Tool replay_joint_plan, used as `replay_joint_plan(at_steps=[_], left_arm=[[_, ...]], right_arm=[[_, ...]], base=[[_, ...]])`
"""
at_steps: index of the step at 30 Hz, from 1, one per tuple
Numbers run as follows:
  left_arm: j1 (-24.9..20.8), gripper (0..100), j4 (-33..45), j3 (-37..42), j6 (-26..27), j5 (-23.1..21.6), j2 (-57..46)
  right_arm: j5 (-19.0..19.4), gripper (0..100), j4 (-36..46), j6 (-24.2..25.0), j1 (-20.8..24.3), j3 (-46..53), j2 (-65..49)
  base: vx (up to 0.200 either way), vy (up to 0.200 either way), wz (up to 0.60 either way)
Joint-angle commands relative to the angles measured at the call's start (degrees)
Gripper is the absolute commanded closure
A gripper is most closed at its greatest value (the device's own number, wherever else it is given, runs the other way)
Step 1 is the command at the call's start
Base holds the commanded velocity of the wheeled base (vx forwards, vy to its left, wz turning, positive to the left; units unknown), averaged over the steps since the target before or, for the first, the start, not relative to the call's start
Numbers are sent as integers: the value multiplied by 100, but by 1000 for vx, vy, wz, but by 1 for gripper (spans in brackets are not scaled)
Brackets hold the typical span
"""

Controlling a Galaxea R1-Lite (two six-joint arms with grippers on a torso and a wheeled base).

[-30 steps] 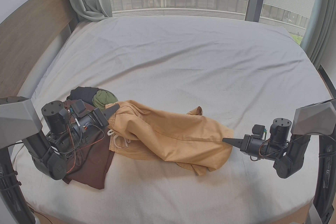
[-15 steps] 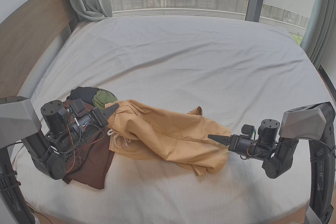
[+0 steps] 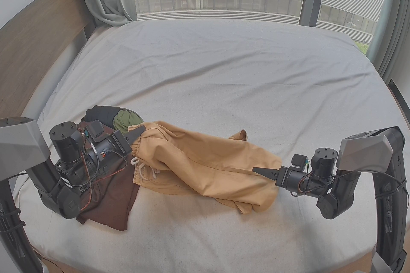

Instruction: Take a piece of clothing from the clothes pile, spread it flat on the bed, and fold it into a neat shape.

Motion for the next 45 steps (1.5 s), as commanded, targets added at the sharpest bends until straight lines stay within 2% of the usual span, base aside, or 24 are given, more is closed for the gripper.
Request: replay_joint_plan(at_steps=[1, 5, 11, 20, 34, 45], left_arm=[[-6, 100, -3, -2, -3, -1, 9], [3, 100, -3, -55, -3, -1, 9], [3, 100, -12, -73, 6, -27, -43], [-6, 100, -3, 138, -3, -625, -676], [-41, 100, -3, 209, 67, -607, -694], [-77, 100, -3, 270, 59, -616, -826]], right_arm=[[8, 100, -8, 5, -15, 16, 1], [43, 100, -8, -13, -33, 209, -148], [157, 100, -8, -22, -33, 613, -1019], [175, 100, 10, -13, -41, 1070, -2284], [175, 100, 19, 5, -138, 1185, -3198], [219, 100, 45, 233, -358, 1176, -3770]], base=[[0, 0, 0], [0, 0, 0], [0, 0, 0], [0, 0, 0], [0, 0, 0], [0, 0, 0]])
